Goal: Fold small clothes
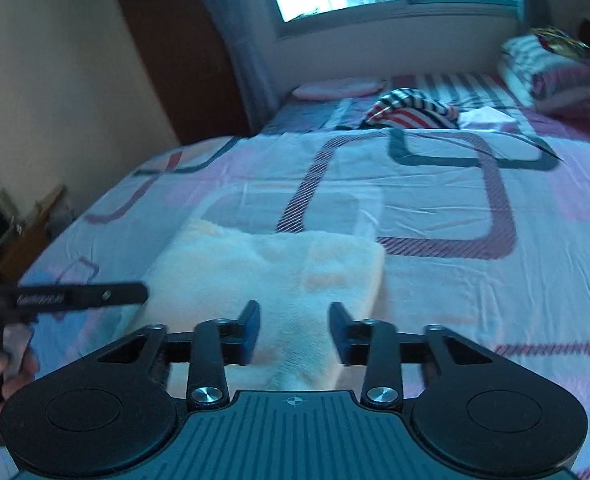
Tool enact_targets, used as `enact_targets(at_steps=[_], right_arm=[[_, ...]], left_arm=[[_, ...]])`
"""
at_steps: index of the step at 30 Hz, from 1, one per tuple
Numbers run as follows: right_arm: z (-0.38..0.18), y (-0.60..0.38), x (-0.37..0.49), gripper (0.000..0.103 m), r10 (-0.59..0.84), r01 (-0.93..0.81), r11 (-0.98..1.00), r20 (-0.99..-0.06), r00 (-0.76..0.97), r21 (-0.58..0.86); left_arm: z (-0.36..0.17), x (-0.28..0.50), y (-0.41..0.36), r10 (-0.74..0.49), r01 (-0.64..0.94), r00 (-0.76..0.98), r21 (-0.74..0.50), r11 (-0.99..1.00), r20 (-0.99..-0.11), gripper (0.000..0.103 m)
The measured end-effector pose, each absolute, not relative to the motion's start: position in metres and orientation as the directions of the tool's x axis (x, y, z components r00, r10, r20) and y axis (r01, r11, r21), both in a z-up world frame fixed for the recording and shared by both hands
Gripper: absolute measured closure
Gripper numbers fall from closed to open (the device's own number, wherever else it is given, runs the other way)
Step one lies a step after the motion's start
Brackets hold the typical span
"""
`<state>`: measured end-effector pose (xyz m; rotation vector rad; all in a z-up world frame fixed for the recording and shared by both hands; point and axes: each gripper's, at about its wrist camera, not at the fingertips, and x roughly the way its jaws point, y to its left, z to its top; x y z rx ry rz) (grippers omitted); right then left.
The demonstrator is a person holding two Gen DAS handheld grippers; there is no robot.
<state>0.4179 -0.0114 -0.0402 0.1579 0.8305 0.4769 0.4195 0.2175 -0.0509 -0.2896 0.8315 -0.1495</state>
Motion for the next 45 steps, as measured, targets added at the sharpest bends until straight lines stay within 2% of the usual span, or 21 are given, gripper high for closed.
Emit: enact_targets(at_steps=[1,2,5,8,13,16,19,23,28,36,45], right_arm=[[-0.050,-0.005,0.423,0.088,0.428,-0.341,0.899,-0.715,0.553,0.275],[-0.063,-0.001,0.427,0.088,0.396,-0.341,0.910,-0.742,0.540,0.237],[-0.068,-0.002,0.430,0.088,0.380,-0.332,0.916,-0.744,0.550,0.223],[-0.055,0.000,0.417,0.088,0.357,-0.347,0.922,-0.730,0.582,0.175],[-0.036,-0.005,0.370,0.088,0.417,-0.412,0.892,-0.695,0.586,0.188],[-0.046,-0.002,0.354,0.088,0.413,-0.415,0.890,-0.718,0.560,0.188],[-0.065,-0.003,0.349,0.088,0.335,-0.357,0.922,-0.764,0.551,0.146],[-0.057,-0.012,0.334,0.088,0.337,-0.319,0.931,-0.751,0.568,0.176],[-0.039,-0.016,0.298,0.088,0.392,-0.324,0.915,-0.719,0.574,0.241],[-0.063,-0.005,0.283,0.088,0.359,-0.323,0.922,-0.788,0.501,0.215],[-0.073,-0.010,0.280,0.088,0.366,-0.313,0.922,-0.774,0.516,0.227]], left_arm=[[-0.057,0.424,0.216,-0.238,0.007,0.655,-0.310,0.951,-0.717,0.043],[-0.062,0.427,0.215,-0.245,0.010,0.649,-0.314,0.949,-0.720,0.042],[-0.066,0.428,0.216,-0.240,0.004,0.649,-0.313,0.950,-0.722,0.039],[-0.050,0.412,0.214,-0.239,0.028,0.660,-0.295,0.955,-0.712,0.042],[-0.041,0.356,0.209,-0.265,0.087,0.669,-0.280,0.956,-0.694,0.043],[-0.054,0.332,0.207,-0.272,0.069,0.645,-0.300,0.951,-0.714,0.044],[-0.069,0.319,0.207,-0.283,0.051,0.623,-0.322,0.945,-0.730,0.042],[-0.064,0.301,0.198,-0.262,0.082,0.620,-0.271,0.959,-0.740,0.043],[-0.061,0.279,0.197,-0.265,0.079,0.617,-0.277,0.958,-0.741,0.044],[-0.062,0.258,0.189,-0.212,0.060,0.624,-0.225,0.973,-0.752,0.043],[-0.066,0.258,0.177,-0.142,0.033,0.633,-0.157,0.987,-0.761,0.042]])
